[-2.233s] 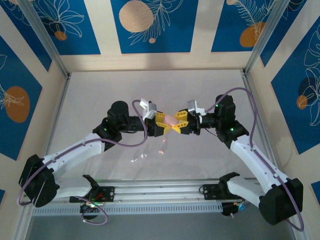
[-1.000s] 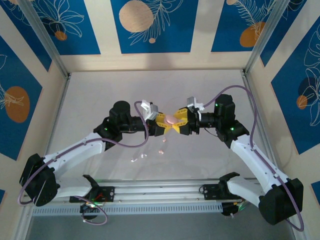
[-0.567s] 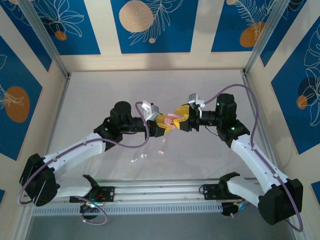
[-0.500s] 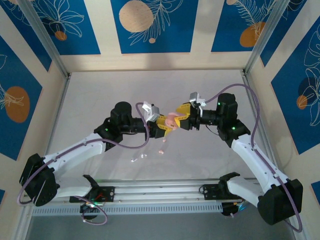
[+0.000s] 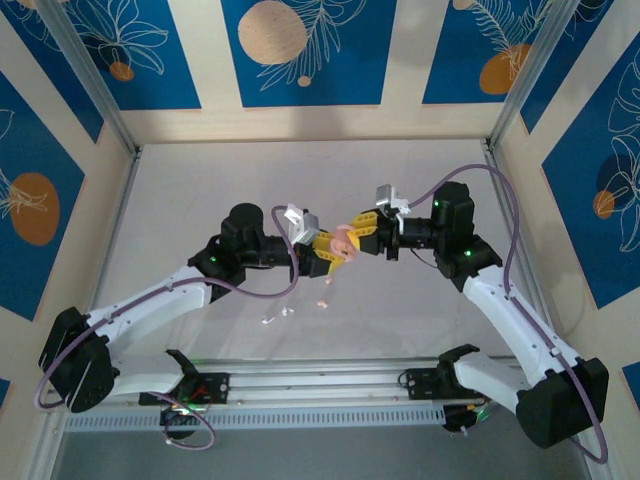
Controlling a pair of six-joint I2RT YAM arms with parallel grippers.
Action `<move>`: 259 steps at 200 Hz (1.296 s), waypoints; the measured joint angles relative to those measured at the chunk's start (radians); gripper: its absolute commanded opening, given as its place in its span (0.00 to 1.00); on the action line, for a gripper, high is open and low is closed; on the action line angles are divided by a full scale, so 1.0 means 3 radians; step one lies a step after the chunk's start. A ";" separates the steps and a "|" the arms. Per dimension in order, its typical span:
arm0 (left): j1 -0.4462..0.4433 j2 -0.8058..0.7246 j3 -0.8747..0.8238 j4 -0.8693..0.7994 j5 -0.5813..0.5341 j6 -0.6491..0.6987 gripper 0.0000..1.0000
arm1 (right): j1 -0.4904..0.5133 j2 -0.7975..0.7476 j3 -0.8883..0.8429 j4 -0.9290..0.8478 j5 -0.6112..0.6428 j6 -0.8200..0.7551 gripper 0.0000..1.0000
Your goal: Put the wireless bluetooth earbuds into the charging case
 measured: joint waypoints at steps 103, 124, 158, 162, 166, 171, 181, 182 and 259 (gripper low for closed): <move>-0.0001 0.0000 0.0000 0.0000 0.0134 0.0014 0.28 | 0.0027 0.0186 0.0420 -0.0952 -0.0060 -0.0813 0.23; -0.0001 0.0000 0.0000 0.0001 0.0135 0.0014 0.30 | 0.0041 0.0224 0.0449 -0.1053 -0.0048 -0.0902 0.21; -0.0001 0.0000 0.0000 0.0011 0.0108 0.0025 0.40 | 0.0050 0.0247 0.0488 -0.1130 0.0004 -0.0958 0.08; -0.0003 0.0000 0.0000 0.0017 0.0094 0.0028 0.41 | 0.0055 0.0247 0.0496 -0.1138 0.0011 -0.0971 0.07; -0.0003 0.0000 0.0000 0.0023 0.0089 0.0024 0.42 | 0.0056 0.0247 0.0498 -0.1144 0.0020 -0.0969 0.07; -0.0004 0.0000 0.0000 0.0027 0.0075 0.0024 0.43 | 0.0062 0.0247 0.0505 -0.1146 0.0034 -0.0970 0.07; -0.0009 0.0000 0.0000 0.0029 0.0067 0.0033 0.47 | 0.0071 0.0247 0.0510 -0.1144 0.0053 -0.0974 0.06; -0.0009 0.0000 0.0000 0.0029 0.0066 0.0032 0.47 | 0.0071 0.0247 0.0511 -0.1144 0.0055 -0.0974 0.06; -0.0010 0.0047 0.0000 0.0029 0.0008 -0.0066 0.62 | 0.0155 0.0245 0.0511 -0.1116 0.0254 -0.0973 0.06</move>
